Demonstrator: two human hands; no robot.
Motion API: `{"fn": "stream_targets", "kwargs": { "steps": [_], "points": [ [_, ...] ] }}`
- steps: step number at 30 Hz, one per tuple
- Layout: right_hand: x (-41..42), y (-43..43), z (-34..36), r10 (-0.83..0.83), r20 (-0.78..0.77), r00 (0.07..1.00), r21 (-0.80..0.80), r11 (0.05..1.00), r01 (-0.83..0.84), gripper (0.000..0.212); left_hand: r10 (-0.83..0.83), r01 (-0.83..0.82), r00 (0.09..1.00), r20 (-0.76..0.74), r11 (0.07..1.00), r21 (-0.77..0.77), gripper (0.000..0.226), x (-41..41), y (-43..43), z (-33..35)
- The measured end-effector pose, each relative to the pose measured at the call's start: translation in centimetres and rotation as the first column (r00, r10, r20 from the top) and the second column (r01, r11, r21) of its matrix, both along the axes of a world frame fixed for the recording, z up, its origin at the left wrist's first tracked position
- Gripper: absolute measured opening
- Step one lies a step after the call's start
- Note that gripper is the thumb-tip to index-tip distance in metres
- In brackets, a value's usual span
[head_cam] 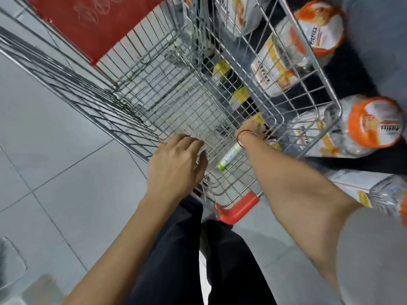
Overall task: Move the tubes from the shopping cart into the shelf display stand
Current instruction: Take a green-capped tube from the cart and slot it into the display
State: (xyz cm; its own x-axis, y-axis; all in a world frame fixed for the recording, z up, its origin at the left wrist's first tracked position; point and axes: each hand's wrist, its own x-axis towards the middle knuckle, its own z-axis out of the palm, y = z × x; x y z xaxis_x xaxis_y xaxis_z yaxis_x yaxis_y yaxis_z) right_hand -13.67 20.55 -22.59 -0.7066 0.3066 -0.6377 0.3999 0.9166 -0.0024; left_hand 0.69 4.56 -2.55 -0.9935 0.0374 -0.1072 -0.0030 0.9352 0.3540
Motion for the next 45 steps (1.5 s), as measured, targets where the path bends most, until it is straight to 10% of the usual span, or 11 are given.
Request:
{"fn": "stream_targets", "kwargs": {
  "steps": [17, 31, 45],
  "points": [
    [1.5, -1.6, 9.5, 0.048, 0.015, 0.999, -0.308, 0.950, -0.041, 0.038, 0.017, -0.016, 0.996, -0.083, 1.000, 0.004, 0.015, 0.2, 0.1, -0.2],
    [3.7, 8.6, 29.1, -0.080, -0.494, 0.866, -0.454, 0.873, -0.179, 0.040, -0.162, 0.171, 0.980, -0.118, 0.983, 0.072, 0.019, -1.3, 2.1, 3.2],
    [14.8, 22.7, 47.5, -0.141, -0.808, 0.572, -0.252, 0.960, -0.120, 0.035, -0.585, 0.682, 0.681, -0.440, 0.725, 0.092, 0.047, -6.1, 21.5, 12.9]
  ]
}}
